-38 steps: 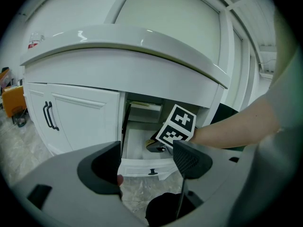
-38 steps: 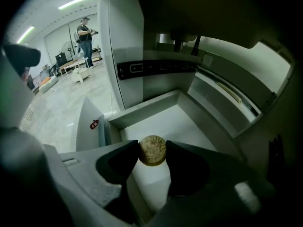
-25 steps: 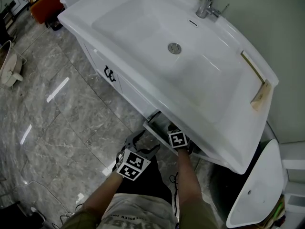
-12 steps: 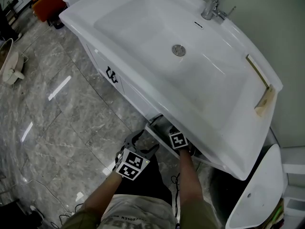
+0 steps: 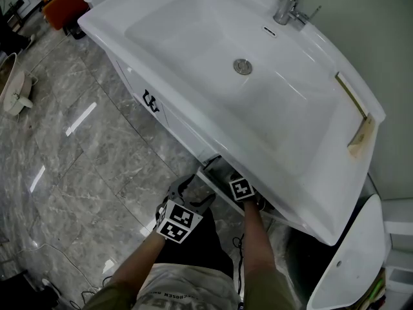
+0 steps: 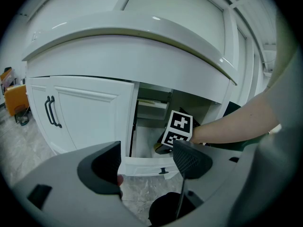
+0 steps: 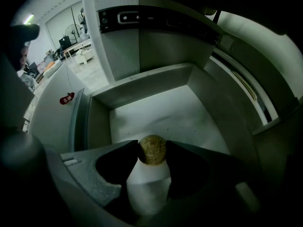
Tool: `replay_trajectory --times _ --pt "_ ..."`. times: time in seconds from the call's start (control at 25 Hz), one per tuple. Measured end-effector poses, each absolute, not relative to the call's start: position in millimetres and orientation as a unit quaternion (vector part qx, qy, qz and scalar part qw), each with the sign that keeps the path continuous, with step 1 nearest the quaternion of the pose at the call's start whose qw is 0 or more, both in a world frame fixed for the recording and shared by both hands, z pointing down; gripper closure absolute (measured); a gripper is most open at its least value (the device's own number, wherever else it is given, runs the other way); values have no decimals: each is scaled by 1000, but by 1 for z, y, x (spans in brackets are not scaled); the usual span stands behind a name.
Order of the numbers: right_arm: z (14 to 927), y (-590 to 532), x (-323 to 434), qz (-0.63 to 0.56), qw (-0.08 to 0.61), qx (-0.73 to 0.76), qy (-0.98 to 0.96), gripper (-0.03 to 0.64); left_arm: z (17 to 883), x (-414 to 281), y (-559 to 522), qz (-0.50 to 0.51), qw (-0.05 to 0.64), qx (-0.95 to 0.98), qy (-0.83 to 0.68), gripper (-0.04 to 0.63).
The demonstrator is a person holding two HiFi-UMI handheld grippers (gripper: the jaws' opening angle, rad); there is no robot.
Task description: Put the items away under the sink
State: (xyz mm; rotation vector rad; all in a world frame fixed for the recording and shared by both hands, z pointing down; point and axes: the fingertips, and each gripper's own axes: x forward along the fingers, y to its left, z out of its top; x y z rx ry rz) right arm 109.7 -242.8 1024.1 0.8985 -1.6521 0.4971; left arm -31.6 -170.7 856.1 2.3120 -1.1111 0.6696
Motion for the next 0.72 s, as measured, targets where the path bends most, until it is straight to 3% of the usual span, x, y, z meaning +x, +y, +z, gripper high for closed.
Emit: replay_trajectory --times 0.72 --pt "1019 -233 99 229 542 368 -720 426 855 -25 -167 247 242 846 -405 265"
